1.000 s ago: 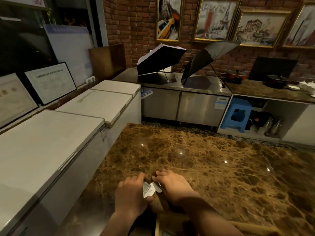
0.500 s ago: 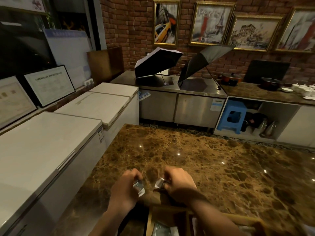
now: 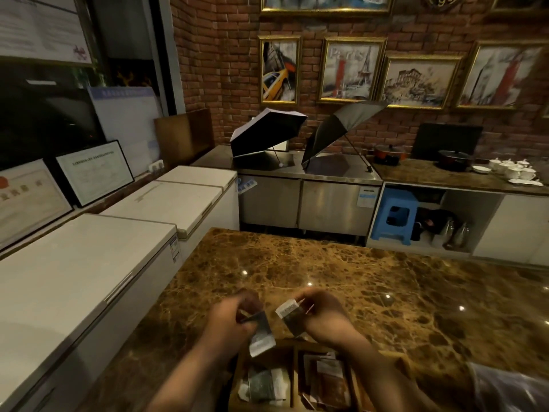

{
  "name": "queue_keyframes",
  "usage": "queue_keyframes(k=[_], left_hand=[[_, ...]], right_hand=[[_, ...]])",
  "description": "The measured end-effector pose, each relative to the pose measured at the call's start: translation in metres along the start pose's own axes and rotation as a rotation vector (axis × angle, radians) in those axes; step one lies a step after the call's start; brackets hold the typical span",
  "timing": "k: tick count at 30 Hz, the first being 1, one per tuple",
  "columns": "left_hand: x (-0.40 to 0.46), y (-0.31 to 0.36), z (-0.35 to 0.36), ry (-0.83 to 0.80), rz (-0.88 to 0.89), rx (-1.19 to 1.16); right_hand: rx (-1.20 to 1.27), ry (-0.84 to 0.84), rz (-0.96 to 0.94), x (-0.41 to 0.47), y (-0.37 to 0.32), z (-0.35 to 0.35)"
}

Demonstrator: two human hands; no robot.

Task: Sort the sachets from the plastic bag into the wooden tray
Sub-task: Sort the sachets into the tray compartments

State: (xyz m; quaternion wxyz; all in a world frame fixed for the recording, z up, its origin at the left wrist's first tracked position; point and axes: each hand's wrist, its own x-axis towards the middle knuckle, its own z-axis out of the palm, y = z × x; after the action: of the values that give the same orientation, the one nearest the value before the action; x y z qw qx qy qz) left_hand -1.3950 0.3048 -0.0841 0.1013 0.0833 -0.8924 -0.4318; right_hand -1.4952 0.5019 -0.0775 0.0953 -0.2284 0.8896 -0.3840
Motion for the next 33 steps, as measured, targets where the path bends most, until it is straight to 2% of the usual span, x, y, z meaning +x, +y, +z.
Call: queue_keyframes(k=[3,6,14,19,22,29,33], left_hand=[[-0.013,0.005,0.006,-0.112,0.06,0.161],[-0.026,0.001,0.018,-0.187,0.023,0.212],[-0.042,-0.001,0.036,-0.149,0.012,0.406],[-0.037,0.008,0.033,-0.032,0.047,0.275],[-0.032,0.012,0.032,-0.059,0.062,0.165],[-0.036,0.003,0.033,-0.066,0.044,0.264],[-0.039,-0.002,0.035,-0.079,0.024,0.312]], right_hand=[[0.062,0.017,0.021,-0.014,0.003,-0.012],[0.118,0.013,0.069,-0.025,0.009,-0.018],[0.211,-0.057,0.146,-0.039,0.018,-0.021],[0.207,-0.041,0.176,-0.044,0.014,-0.011],[0.201,-0.064,0.166,-0.048,0.009,-0.001],[0.067,-0.136,0.106,-0.053,0.005,0.026],[-0.112,-0.135,0.033,-0.054,0.009,0.036]])
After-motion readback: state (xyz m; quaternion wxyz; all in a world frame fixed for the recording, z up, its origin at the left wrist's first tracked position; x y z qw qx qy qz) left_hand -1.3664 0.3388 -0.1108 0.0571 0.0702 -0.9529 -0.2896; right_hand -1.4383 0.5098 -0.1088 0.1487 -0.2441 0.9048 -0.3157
